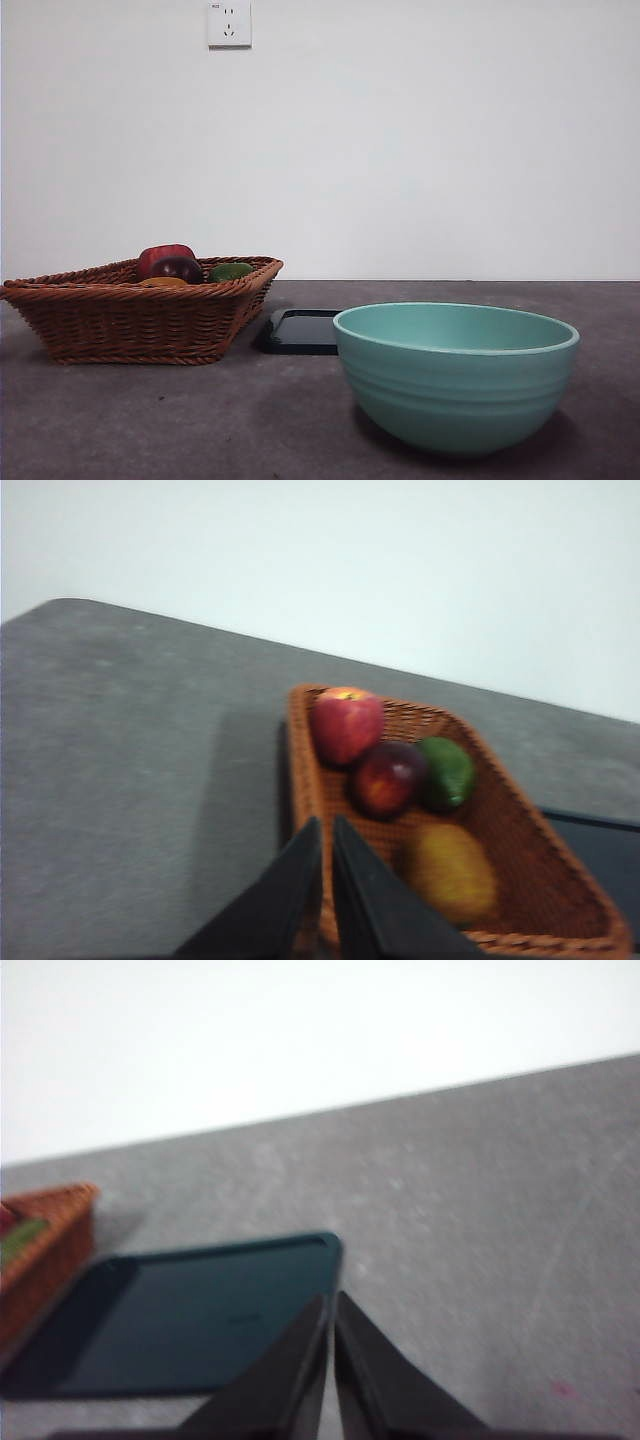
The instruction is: Pick up the wifruite, put it on the bowl, pick up the plate, put it on desk
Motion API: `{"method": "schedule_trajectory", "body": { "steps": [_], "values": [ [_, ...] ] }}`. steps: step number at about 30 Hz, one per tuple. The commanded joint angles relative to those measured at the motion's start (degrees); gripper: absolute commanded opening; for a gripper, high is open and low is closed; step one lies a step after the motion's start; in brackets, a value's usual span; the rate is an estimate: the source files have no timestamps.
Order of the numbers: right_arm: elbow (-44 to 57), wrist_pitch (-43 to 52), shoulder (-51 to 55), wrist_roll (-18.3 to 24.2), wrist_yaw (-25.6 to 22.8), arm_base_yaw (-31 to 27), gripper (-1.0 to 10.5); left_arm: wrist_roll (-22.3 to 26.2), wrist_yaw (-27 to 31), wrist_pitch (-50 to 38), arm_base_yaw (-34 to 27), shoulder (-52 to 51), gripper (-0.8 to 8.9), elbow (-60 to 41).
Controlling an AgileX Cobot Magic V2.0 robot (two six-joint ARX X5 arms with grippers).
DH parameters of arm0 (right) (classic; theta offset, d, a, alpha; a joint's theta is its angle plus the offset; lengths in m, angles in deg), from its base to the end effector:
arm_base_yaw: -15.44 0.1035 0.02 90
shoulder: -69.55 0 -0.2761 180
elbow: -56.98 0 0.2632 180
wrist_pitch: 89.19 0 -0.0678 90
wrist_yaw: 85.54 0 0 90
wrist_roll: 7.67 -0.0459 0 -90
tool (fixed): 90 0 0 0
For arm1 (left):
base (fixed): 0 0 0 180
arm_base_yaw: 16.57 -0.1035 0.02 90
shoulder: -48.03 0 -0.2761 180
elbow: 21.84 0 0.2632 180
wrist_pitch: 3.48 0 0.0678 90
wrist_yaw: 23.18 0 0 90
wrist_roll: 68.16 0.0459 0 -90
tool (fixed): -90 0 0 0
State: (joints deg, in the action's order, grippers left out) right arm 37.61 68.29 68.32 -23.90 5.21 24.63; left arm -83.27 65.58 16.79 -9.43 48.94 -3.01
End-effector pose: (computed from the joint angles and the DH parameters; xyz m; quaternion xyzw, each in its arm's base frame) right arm 0.1060 0.0178 0.1827 0.1377 0.0499 0.0803 0.9859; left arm 0.1070 -0.0144 0.1842 -0.1301 0.0299 -0.0697 0.9886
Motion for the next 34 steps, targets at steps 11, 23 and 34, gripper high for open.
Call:
{"method": "schedule_trajectory", "body": {
  "steps": [11,23,34],
  "values": [
    [-18.12,-0.76,-20.44,-4.28,-3.54,13.7,0.0,-2.14,0.13,4.09,7.04,14.69,0.17,19.15],
    [-39.8,-16.02,-36.46,1.49,-4.22,25.79,0.0,3.58,-9.49,19.21,14.88,31.52,0.17,40.37],
    [-57.86,-35.5,-40.61,5.18,-1.55,28.2,0.0,4.59,-18.64,33.09,19.61,41.86,0.17,53.35]
  ]
}}
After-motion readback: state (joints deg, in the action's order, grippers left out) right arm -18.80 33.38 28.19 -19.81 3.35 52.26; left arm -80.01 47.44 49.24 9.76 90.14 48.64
